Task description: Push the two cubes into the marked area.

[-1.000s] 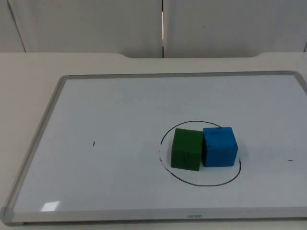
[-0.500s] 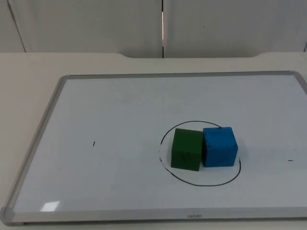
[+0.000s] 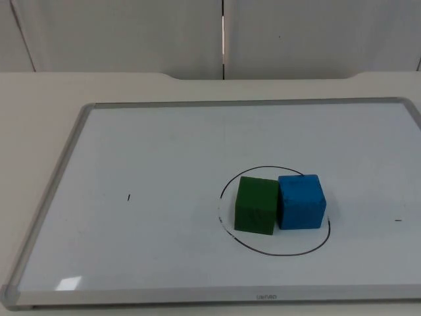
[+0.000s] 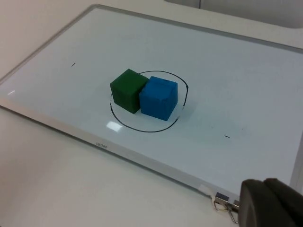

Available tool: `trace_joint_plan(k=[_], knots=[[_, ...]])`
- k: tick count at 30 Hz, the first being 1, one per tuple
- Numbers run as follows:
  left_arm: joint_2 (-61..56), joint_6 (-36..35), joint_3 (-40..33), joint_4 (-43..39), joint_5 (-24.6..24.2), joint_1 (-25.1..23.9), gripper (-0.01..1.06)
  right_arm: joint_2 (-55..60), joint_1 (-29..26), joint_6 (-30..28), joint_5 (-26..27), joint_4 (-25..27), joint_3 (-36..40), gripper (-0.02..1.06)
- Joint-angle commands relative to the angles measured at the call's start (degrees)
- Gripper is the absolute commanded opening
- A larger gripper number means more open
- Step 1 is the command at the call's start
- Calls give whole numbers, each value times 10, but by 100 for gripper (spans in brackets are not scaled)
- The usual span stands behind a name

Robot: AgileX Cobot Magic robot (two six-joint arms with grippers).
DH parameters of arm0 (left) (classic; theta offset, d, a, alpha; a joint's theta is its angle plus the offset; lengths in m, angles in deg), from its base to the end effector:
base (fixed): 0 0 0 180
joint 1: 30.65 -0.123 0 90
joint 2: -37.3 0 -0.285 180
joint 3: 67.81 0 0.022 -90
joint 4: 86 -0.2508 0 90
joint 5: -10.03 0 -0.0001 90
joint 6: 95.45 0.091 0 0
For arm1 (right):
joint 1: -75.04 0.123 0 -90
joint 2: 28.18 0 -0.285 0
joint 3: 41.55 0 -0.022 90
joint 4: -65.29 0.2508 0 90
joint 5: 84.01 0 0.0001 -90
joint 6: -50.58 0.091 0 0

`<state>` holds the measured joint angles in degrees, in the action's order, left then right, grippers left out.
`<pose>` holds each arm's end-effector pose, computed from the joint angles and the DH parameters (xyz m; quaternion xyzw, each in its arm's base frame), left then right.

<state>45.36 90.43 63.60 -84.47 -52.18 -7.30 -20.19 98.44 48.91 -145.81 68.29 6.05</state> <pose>-0.0056 0.0001 0.2752 0.2179 0.8329 -0.0904 0.5006 -0.0081 0.0010 0.2806 -0.1868 0.8335 0.1236 0.5052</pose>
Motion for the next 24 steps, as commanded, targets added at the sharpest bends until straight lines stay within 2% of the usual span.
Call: trace_joint_plan(k=[1,8,10,13,14,15,16,17,20,21,24], knots=[[-3,-4,-3,-3,6,-1,0,-2,-2,1,-1,1,2,0],[-3,-4,-3,-3,6,-1,0,-2,-2,3,-1,5,2,0],[-3,-4,-3,-3,6,-1,5,-2,-2,3,-1,6,2,2],[-3,-4,-3,-3,6,-1,30,-2,-2,3,-1,6,2,6],[-3,-4,-3,-3,6,-1,30,-2,-2,3,-1,6,2,6],[-3,-4,-3,-3,6,-1,41,-2,-2,3,-1,6,2,8],[-3,-4,-3,-3,6,-1,47,-2,-2,3,-1,6,2,8],[-3,-7,-3,-6,6,-1,64,-2,-2,3,-1,6,2,11],[-3,-8,-3,-7,6,-1,86,-2,-2,3,-1,6,2,16],[-3,-8,-3,-7,6,-1,86,-2,-2,3,-1,6,2,16],[-3,-8,-3,-7,6,-1,99,-2,-2,3,-1,6,2,18]])
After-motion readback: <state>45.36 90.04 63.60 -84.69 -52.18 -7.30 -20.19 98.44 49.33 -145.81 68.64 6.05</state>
